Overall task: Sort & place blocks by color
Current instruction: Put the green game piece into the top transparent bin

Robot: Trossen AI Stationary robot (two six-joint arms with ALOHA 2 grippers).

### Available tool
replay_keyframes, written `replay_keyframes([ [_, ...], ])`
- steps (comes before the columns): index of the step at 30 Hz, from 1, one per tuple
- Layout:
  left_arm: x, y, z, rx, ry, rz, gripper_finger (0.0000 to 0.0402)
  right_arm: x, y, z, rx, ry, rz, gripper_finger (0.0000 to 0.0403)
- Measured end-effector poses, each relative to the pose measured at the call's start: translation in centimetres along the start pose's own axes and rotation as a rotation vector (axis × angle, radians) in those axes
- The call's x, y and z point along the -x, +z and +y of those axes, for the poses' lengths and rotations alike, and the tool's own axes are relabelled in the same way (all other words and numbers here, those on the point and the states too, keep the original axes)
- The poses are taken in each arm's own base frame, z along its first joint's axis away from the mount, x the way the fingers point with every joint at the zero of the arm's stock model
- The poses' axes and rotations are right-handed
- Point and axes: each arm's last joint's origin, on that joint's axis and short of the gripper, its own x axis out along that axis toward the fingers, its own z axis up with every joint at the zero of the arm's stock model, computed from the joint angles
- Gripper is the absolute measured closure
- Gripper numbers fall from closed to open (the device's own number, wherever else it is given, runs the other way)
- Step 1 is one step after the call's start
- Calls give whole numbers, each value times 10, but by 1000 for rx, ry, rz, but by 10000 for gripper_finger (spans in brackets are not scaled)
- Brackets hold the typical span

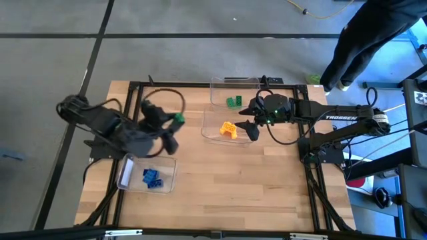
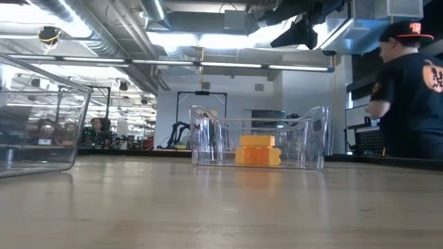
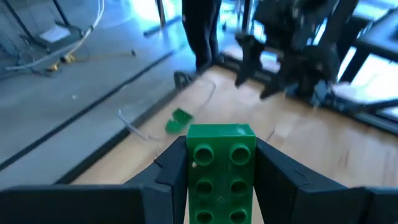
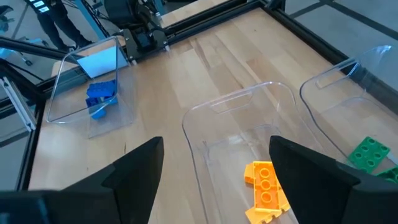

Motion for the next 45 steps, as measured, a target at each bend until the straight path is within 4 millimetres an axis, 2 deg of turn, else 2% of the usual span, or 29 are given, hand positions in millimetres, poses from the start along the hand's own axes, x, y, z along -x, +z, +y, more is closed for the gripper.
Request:
replay_keyframes([
  [4, 16, -3, 11, 21, 1, -51, 275, 0, 0, 0, 0, 0, 0, 108],
  [7, 19, -14, 15, 46, 7, -61, 275, 0, 0, 0, 0, 0, 0, 108],
  [15, 12, -72, 23, 156, 17, -45, 275, 0, 0, 0, 0, 0, -1, 108],
  [20, 5, -109, 35, 231, 0, -44, 275, 0, 0, 0, 0, 0, -1, 108],
  [26, 5, -135, 69, 230, -34, -45, 275, -1, 1, 1, -3, 5, -15, 108],
  [32, 15, -143, 106, 252, -203, -82, 275, -14, 5, 3, -97, 21, -56, 108],
  [38, 25, -135, 137, 267, -396, -251, 275, -33, 9, 5, -196, 49, -107, 108],
  [45, 22, -134, 146, 287, -501, -459, 275, -60, 14, 9, -196, 111, -187, 108],
])
